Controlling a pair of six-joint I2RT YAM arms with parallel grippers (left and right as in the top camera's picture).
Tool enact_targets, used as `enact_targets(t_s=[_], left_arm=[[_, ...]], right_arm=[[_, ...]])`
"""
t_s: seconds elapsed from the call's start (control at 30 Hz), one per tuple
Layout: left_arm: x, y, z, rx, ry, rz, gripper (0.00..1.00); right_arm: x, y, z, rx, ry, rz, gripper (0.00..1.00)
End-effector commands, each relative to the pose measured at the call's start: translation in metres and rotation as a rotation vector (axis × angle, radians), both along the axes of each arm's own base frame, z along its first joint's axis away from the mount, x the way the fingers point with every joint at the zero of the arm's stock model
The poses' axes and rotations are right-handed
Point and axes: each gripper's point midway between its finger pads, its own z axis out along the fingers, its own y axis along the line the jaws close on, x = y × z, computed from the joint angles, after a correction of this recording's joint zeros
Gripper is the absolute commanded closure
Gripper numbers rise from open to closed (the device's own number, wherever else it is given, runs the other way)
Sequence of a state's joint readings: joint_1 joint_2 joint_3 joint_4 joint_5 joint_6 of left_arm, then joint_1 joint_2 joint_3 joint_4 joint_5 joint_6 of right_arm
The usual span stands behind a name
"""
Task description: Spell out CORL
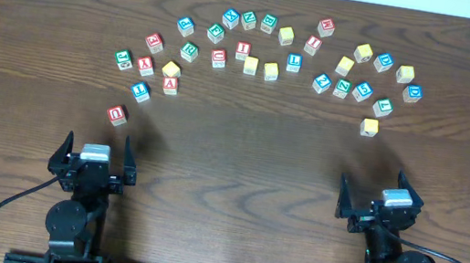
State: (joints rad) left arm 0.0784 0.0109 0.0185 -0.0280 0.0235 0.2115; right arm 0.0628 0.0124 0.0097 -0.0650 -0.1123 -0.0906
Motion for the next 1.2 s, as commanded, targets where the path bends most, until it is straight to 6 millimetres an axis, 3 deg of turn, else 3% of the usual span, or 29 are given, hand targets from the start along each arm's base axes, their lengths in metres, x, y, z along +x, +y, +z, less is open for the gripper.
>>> enact_targets(t_s=[0.0, 0.97, 1.17], left_arm=[[-0.002, 0.004, -0.016, 0.010, 0.053, 0.017, 0.02], [0.000, 0.003, -0.008, 0.011, 0.020, 0.012, 0.02], [-0.003, 0.002, 0.019, 0.015, -0.036, 0.010, 0.02]], right_arm=[[0.000, -0.001, -0.002, 0.011, 0.004, -0.005, 0.01], [0.000, -0.002, -0.001, 0.006, 0.001, -0.010, 0.01], [0.001, -0.002, 0.008, 0.009, -0.035, -0.010, 0.01]])
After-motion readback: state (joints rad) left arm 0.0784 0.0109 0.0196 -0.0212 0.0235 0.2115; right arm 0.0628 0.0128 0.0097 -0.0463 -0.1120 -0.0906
